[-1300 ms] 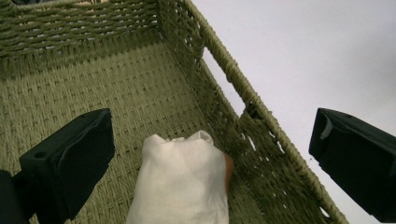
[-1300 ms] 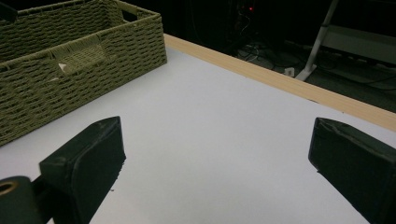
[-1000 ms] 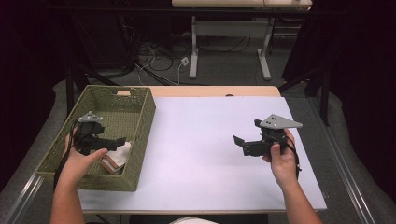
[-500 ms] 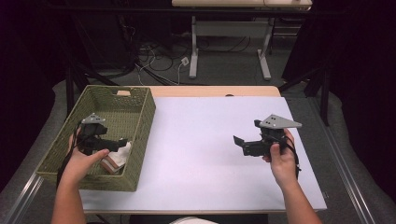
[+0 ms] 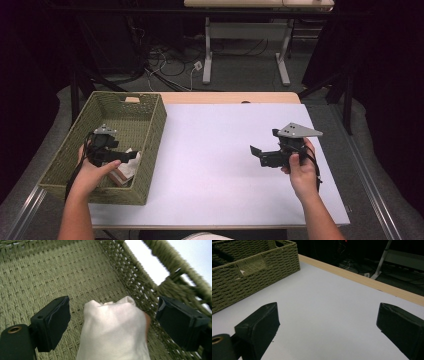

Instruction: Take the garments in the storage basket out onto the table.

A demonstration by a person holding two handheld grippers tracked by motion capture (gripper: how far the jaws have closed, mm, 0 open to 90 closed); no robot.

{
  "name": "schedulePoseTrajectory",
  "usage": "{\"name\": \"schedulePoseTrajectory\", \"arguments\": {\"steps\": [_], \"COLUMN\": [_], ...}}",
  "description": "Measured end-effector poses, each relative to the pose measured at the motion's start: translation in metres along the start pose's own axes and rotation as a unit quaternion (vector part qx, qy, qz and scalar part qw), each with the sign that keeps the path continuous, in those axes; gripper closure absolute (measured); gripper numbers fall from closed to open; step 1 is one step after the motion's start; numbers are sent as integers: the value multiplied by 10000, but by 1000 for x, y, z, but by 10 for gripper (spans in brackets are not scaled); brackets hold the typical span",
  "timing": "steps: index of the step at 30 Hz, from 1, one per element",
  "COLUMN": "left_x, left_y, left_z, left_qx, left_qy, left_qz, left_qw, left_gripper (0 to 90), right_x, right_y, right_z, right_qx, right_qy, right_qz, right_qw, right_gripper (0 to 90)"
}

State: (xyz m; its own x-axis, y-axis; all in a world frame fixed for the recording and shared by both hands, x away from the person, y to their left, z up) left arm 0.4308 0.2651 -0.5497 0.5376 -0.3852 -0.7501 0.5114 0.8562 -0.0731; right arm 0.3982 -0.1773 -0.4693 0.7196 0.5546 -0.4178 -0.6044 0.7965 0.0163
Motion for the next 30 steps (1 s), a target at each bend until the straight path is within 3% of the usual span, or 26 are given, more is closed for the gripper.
{"name": "schedulePoseTrajectory", "arguments": {"steps": [10,25,30], "left_x": [8,19,22], "left_y": [8,0,-1], "left_z": [-7,-19,-20], "left_qx": [63,167,186], "left_qy": [58,657,706], "left_qz": [69,-116,-156], "left_qw": [9999,9976,9972], "left_gripper": [159,233,249], "right_x": [1,3,4], "right_y": [-1,-1,-1], "right_z": [-2,-4,-4], "right_qx": [-14,-25,-15], "right_qy": [36,63,68], "right_qz": [-22,-28,-18], "right_qw": [10000,10000,10000], "right_gripper": [43,55,57]}}
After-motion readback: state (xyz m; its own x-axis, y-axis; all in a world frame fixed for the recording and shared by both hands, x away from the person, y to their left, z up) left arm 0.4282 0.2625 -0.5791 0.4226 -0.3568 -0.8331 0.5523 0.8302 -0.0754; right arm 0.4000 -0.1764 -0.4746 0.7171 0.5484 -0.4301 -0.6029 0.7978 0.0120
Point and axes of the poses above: each handheld gripper's, and its own axes: x roughly forward along the jaws, z roughly out of its top, y roughly to its left, the point moved 9 cm from there along x, roughly forward along the jaws
